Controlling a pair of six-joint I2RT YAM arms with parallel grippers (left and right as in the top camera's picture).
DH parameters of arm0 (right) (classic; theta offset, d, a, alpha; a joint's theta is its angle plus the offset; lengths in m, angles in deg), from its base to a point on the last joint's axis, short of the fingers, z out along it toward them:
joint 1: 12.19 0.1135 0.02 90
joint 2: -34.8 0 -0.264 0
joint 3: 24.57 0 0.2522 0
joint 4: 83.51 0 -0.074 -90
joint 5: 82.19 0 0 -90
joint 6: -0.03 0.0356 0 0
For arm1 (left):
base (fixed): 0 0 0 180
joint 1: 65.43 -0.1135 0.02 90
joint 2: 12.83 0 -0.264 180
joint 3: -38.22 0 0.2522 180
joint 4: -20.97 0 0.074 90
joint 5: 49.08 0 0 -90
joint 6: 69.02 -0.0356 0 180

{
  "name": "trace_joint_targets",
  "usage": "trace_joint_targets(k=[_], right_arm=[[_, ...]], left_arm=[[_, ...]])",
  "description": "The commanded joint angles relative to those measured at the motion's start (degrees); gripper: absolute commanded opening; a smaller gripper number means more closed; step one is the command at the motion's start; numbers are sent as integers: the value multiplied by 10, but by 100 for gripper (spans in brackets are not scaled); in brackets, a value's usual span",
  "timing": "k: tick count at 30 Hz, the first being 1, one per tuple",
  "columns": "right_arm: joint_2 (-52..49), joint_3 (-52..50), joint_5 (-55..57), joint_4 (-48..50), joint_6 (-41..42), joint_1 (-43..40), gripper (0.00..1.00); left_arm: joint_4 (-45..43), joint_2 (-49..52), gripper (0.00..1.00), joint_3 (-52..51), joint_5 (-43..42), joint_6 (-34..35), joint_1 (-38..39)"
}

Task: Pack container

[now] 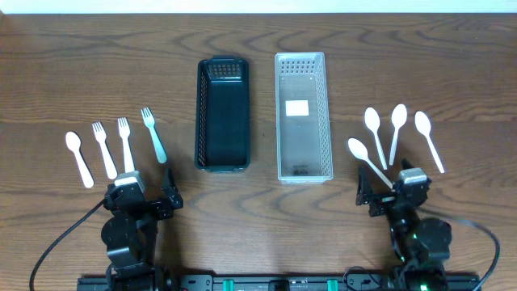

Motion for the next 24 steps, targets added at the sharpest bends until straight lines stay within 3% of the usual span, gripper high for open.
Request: trace_joint_targets(k=[1,12,20,24], right_arm=[[-54,0,2,0,107,4,99],[-263,136,-1,-23,106,4,99],[-366,319,-83,-178,-47,4,99],[-440,426,-4,-318,-37,-11,99]], left_arm=[[7,0,98,-13,2,0,-3],[7,0,98,-13,2,0,-3],[7,0,98,-13,3,0,-3],[8,1,98,-13,3,26,-3]])
